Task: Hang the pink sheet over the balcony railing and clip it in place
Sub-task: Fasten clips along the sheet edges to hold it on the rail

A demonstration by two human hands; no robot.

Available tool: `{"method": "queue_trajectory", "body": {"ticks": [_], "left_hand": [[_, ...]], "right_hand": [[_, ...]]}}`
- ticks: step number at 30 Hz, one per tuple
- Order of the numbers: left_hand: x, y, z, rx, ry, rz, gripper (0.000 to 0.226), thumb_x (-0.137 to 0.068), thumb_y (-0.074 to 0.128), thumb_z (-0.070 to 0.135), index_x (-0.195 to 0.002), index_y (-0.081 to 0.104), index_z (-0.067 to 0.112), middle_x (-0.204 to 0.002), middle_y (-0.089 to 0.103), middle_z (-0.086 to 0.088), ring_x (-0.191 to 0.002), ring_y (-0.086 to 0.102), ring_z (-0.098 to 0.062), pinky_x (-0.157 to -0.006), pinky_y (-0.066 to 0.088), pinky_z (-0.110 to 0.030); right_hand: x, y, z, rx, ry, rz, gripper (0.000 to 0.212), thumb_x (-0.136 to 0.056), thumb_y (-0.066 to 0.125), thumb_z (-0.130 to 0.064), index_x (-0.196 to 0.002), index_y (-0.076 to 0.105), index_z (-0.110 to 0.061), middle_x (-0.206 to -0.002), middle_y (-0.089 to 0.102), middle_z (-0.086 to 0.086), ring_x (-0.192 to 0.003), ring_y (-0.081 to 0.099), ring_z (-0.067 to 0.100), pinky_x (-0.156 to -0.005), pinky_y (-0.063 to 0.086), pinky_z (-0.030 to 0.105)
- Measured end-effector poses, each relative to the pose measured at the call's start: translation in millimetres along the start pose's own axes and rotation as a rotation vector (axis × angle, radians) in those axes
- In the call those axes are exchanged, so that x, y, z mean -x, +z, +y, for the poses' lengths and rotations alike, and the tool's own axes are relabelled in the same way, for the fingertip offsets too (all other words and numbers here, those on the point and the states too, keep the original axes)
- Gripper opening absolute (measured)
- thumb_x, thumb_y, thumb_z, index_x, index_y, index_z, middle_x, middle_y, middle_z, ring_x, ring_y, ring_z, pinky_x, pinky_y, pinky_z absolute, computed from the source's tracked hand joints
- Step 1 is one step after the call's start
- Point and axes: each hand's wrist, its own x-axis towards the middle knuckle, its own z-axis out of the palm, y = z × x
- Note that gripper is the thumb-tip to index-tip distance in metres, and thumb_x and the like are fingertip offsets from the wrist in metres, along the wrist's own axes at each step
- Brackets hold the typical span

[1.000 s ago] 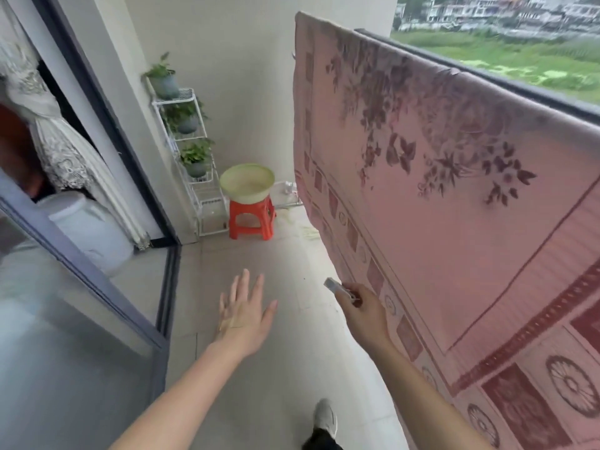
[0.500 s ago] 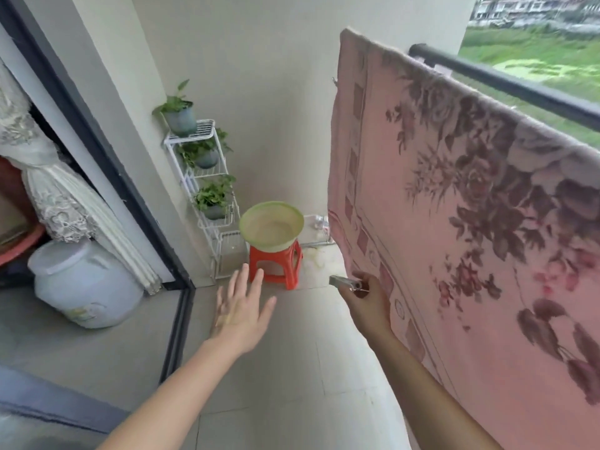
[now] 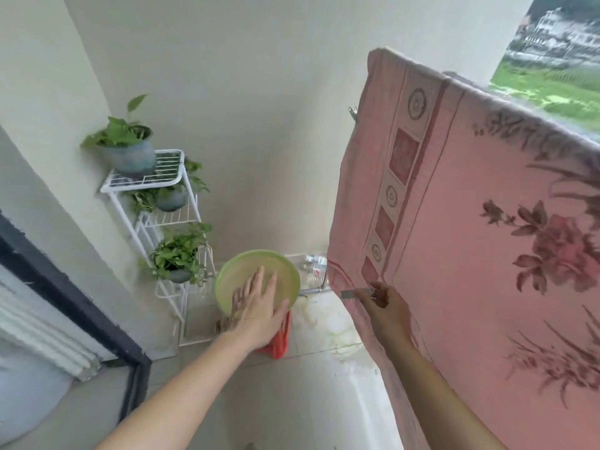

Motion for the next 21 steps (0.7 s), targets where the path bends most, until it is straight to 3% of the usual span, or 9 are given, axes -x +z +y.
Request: {"method": "queue_trajectory", "body": {"ticks": [3,6,9,13,16,21], "left_hand": [[-80.9,-26.4,-1.9,0.048,0.053,-0.065,0.074,-0.097,0.03,0.061,-0.156,-0.001,0.029,-0.164,-0.014,0.0,-0.151,-0.004,-0.027,-0.119,0.005,-0.05],[-149.1,-34.2,0.2,0.077,0.082,-0.122,0.078,-0.096,0.031,0.063,-0.156,-0.005,0.03,-0.163,-0.015,0.0,-0.151,-0.005,-0.026,-0.121,0.006,-0.05],[-210.2,-31.2,7.5,0.119,0.095,-0.151,0.078,-0.096,0.033,0.062,-0.156,-0.005,0.029,-0.164,-0.013,0.0,-0.151,-0.004,-0.024,-0.121,0.008,-0.048],[-286.5,-23.2,22.2,0.165,0.097,-0.176,0.077,-0.097,0.035,0.059,-0.156,-0.005,0.029,-0.164,-0.01,0.001,-0.151,-0.002,-0.022,-0.122,0.008,-0.045],[-342.6,-15.5,34.6,0.203,0.065,-0.168,0.078,-0.097,0.036,0.06,-0.156,-0.003,0.029,-0.165,-0.006,0.001,-0.151,0.001,-0.022,-0.121,0.01,-0.045],[-416.4,-8.3,45.1,0.244,-0.034,-0.167,0.079,-0.095,0.038,0.06,-0.157,0.002,0.026,-0.165,0.002,-0.001,-0.151,0.005,-0.023,-0.121,0.014,-0.044]], "right_hand": [[-59.7,19.9,-33.6,0.005,-0.017,0.057,0.039,-0.086,0.074,-0.036,-0.122,0.066,-0.023,-0.104,0.067,-0.01,-0.096,0.062,0.009,-0.085,0.047,0.021],[-113.9,33.8,-52.7,0.007,-0.032,0.136,0.044,-0.087,0.073,-0.035,-0.126,0.067,-0.017,-0.113,0.07,0.0,-0.102,0.064,0.014,-0.099,0.05,0.032],[-172.5,47.2,-61.2,0.0,-0.053,0.156,0.043,-0.085,0.075,-0.038,-0.123,0.068,-0.018,-0.105,0.071,-0.002,-0.096,0.068,0.015,-0.096,0.055,0.04],[-252.4,66.5,-70.8,-0.063,-0.064,0.117,0.042,-0.082,0.079,-0.032,-0.121,0.068,-0.019,-0.097,0.067,-0.013,-0.089,0.063,-0.001,-0.093,0.054,0.033],[-312.3,78.6,-76.4,-0.164,-0.053,0.065,0.043,-0.08,0.081,-0.025,-0.12,0.068,-0.016,-0.096,0.07,-0.01,-0.089,0.065,0.0,-0.088,0.053,0.022],[-399.5,102.1,-87.8,-0.23,-0.023,0.033,0.029,-0.078,0.083,-0.012,-0.104,0.072,-0.017,-0.091,0.076,-0.005,-0.082,0.07,0.0,-0.078,0.055,0.015]]}}
